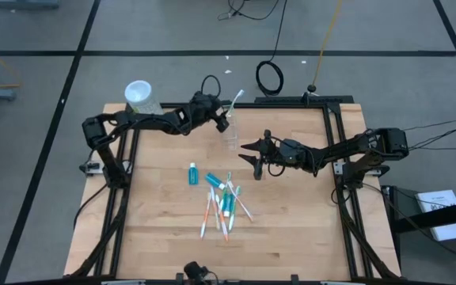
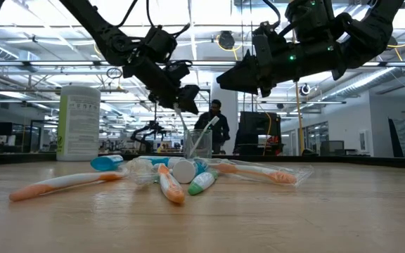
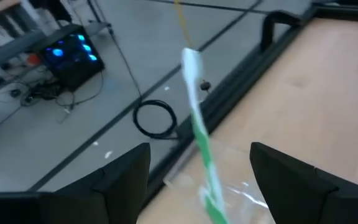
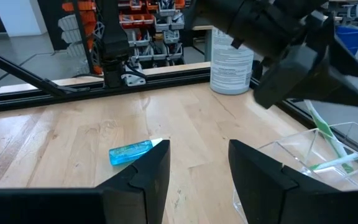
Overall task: Pick & Place toothbrushing station
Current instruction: Put the green toothbrush into the transparent organizer
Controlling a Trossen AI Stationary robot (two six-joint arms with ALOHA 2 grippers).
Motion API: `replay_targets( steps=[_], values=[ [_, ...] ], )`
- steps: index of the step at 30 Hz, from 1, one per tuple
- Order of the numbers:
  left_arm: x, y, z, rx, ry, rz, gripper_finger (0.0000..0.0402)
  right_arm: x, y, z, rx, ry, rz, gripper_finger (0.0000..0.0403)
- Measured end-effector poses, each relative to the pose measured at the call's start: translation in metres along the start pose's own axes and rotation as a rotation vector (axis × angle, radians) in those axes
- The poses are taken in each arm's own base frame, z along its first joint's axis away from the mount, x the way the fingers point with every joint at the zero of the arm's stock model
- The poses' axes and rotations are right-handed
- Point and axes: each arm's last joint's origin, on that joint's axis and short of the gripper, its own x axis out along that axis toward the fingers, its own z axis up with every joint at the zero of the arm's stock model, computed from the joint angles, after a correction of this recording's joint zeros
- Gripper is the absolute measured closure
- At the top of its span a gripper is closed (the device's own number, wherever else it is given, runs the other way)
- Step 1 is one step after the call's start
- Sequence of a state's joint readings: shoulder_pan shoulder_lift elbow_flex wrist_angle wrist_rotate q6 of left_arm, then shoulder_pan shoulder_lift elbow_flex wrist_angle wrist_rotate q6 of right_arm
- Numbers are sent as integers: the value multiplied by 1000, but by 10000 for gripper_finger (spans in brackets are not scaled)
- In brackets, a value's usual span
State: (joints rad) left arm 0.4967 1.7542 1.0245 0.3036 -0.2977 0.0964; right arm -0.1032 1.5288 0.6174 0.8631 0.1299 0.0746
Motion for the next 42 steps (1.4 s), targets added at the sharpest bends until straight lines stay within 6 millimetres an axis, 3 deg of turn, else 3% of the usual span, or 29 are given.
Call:
replay_targets(
  steps=[5, 8, 17, 24, 27, 33, 39, 42],
  values=[
    [-2, 10, 1, -28, 12, 135, 117, 0, 0, 0, 0, 1, 0, 248],
    [-12, 12, 13, -46, -32, 134, 117, 0, 0, -1, -1, 9, -1, 248],
    [-73, 17, 56, -13, -145, 124, 117, 0, -1, -2, -4, 16, -3, 248],
    [-113, 11, 57, -57, -45, 51, 117, 0, 0, -2, -1, 17, 0, 248],
    [-121, -2, 53, -69, -9, -32, 117, 0, 0, -2, 14, 17, 2, 248],
    [-140, -47, 51, -18, -15, -208, 117, -1, 8, -3, 15, 33, 125, 248],
    [-169, -87, 52, 25, -96, -318, 117, -4, 26, -8, 60, 92, 274, 248],
    [-176, -103, 41, 17, -193, -368, 117, -8, 40, -16, 70, 169, 326, 248]
  ],
)
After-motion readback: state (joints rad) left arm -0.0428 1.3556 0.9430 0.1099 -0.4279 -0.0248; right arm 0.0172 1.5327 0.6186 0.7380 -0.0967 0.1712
